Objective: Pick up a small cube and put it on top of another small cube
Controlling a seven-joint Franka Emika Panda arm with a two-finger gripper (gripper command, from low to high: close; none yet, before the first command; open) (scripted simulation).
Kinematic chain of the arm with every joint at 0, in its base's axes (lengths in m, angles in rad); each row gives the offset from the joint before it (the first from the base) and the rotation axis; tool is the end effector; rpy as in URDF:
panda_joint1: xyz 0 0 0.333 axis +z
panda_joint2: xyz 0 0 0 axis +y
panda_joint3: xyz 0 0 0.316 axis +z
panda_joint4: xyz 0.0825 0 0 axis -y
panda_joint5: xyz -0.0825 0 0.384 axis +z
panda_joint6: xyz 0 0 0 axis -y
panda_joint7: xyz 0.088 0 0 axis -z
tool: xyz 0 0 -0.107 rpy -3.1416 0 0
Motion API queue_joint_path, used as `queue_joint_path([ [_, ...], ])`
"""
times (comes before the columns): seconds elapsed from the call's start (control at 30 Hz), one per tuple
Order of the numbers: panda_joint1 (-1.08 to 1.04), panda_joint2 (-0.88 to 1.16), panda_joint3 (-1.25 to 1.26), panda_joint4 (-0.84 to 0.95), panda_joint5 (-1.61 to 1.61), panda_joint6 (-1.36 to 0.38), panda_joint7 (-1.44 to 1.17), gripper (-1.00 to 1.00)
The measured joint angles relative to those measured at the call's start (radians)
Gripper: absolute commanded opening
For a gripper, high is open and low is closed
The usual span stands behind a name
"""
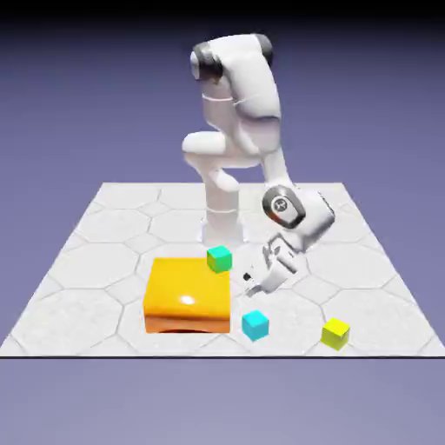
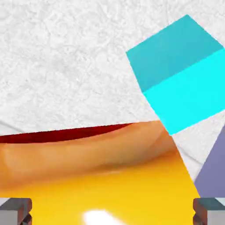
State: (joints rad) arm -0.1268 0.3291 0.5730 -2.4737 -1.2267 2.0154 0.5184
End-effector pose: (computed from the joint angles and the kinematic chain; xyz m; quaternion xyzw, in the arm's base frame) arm 0.3912 0.1477 0.1591 0.8151 0.4035 -0.0811 0.4077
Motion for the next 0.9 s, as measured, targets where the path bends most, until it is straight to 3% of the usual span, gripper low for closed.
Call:
queue_joint_path([
  [0.3, -0.042, 0.275, 0.175, 0.103, -0.375, -0.312, -0.068, 0.00],
  [0.43, -0.054, 0.377, 0.077, 0.153, -0.505, -0.287, -0.041, 0.00],
  [0.47, -0.055, 0.386, 0.068, 0.157, -0.516, -0.285, -0.038, -1.00],
  [0.67, -0.045, 0.248, 0.174, 0.101, -0.352, -0.303, -0.060, -1.00],
  [0.9, 0.045, 0.033, 0.042, 0.088, -0.060, -0.307, -0.042, -1.00],
])
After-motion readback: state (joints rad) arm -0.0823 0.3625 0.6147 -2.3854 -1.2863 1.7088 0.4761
